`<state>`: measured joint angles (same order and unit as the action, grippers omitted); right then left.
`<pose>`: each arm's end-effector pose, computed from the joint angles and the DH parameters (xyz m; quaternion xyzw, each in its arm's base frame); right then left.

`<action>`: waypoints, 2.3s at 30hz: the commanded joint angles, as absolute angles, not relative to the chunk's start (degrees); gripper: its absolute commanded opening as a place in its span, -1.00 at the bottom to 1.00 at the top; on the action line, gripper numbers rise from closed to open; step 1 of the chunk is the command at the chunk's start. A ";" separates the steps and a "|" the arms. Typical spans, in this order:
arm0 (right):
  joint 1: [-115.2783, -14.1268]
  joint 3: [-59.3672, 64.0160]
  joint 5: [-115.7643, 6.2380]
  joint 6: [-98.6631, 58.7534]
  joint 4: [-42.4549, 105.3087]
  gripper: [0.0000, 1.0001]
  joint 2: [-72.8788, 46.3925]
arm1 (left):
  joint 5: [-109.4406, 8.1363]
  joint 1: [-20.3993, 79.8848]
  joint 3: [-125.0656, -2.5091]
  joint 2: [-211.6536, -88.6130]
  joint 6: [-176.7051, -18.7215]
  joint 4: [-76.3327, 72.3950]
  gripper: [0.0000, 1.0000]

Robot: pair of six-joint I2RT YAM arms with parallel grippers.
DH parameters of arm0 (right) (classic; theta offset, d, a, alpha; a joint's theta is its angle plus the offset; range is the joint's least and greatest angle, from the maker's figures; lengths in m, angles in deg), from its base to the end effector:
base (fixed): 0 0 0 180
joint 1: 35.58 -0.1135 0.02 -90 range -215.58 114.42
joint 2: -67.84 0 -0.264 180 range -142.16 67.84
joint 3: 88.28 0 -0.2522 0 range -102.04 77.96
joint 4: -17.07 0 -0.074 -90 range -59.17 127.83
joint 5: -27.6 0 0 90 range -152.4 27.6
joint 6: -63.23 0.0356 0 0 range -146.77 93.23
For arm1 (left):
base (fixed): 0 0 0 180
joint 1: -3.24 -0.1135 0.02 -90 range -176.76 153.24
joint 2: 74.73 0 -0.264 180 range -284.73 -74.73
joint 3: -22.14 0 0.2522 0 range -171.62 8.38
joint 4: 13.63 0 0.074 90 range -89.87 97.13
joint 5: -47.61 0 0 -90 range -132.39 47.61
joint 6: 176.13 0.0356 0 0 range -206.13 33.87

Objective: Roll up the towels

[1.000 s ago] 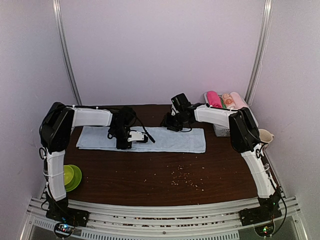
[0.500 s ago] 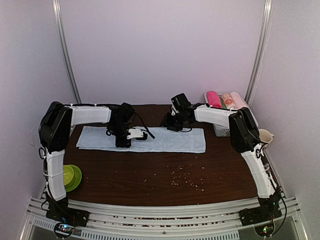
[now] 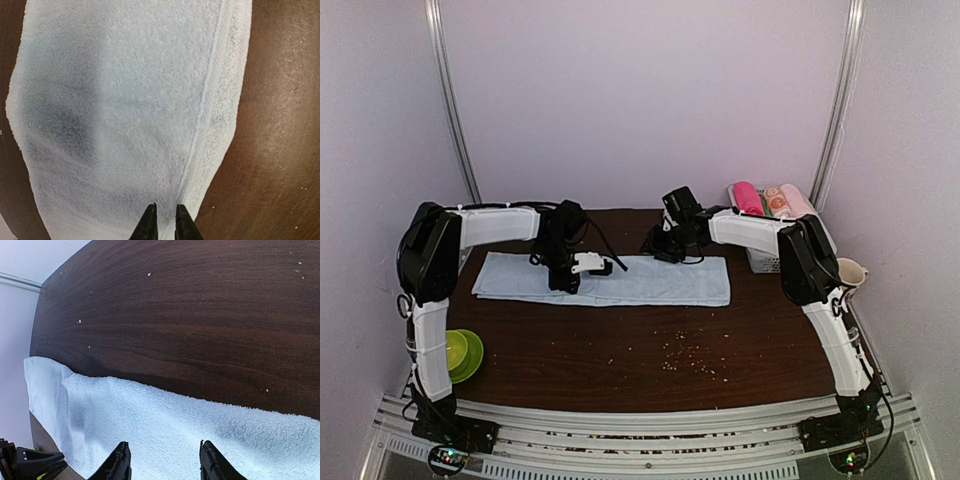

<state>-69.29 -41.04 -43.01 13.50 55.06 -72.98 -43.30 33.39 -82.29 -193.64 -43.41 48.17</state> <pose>0.4501 0.3145 0.1675 -0.0106 0.9162 0.3467 0.2007 0.3610 -0.2103 0.1751 0.5904 0.7982 0.0052 0.1196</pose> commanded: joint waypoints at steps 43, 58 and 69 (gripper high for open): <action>-66.20 0.47 -66.18 2.46 57.51 0.51 -40.73 | -44.10 30.92 -75.47 -189.95 -42.87 46.36 -0.13; -63.44 -0.63 -62.01 7.04 57.50 0.39 -47.92 | -44.98 27.40 -70.98 -178.85 -46.05 43.40 0.75; -64.55 1.17 -59.90 10.59 57.18 0.01 -47.92 | -45.43 22.86 -65.64 -169.26 -46.74 38.70 0.93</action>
<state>-63.89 0.49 -61.34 8.45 56.70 -47.75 -44.78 23.49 -67.65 -172.99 -46.23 42.26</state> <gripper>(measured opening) 0.549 0.961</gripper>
